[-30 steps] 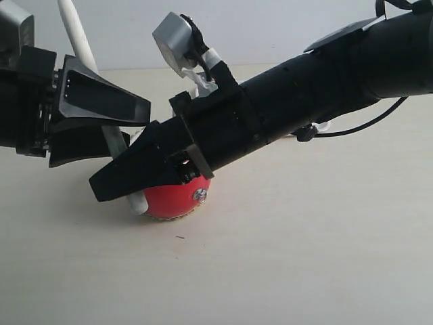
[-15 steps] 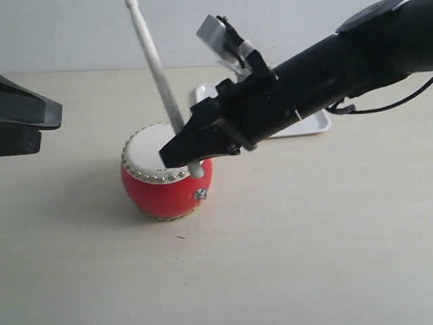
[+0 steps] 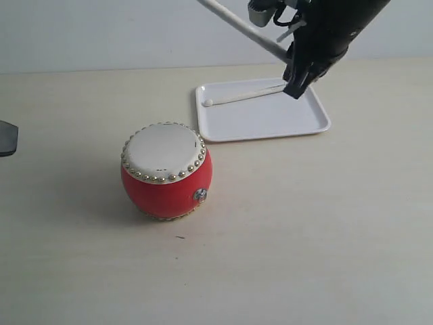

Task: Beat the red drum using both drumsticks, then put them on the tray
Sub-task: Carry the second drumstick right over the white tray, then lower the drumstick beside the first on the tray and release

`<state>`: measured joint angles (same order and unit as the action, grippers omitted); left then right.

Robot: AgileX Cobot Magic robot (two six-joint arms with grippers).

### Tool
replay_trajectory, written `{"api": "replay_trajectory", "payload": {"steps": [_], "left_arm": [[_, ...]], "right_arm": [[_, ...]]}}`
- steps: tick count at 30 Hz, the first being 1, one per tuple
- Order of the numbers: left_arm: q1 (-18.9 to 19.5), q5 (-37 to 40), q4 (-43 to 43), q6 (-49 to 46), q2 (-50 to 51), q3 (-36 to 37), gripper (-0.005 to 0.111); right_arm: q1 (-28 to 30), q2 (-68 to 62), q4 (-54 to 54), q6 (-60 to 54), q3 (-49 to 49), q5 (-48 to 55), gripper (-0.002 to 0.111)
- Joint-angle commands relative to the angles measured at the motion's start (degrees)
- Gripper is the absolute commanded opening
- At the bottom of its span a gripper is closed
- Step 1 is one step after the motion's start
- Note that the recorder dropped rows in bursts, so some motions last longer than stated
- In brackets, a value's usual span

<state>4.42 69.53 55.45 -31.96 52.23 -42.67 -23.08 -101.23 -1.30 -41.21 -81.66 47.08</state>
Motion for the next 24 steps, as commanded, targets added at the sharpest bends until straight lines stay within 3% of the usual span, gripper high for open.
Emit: {"api": "replay_trajectory", "payload": {"steps": [1,8,14,24], "left_arm": [[0.27,0.43,-7.53,4.09,-3.88,0.08,0.0],[0.27,0.43,-18.49,9.91,-10.6,0.08,0.0],[0.27,0.43,-22.32,11.24,-15.63,0.08,0.0],[0.27,0.43,-22.72,11.69,-17.26,0.08,0.0]], "right_arm": [[0.13,-0.03,11.62,-8.04,-0.78,-2.03,0.0],[0.87,-7.01,25.41,-8.65,-0.78,-2.43,0.0],[2.13,-13.07,37.81,-8.64,-0.78,-6.28,0.0],[4.31,-18.83,38.88,-8.64,-0.78,-20.06,0.0]]}}
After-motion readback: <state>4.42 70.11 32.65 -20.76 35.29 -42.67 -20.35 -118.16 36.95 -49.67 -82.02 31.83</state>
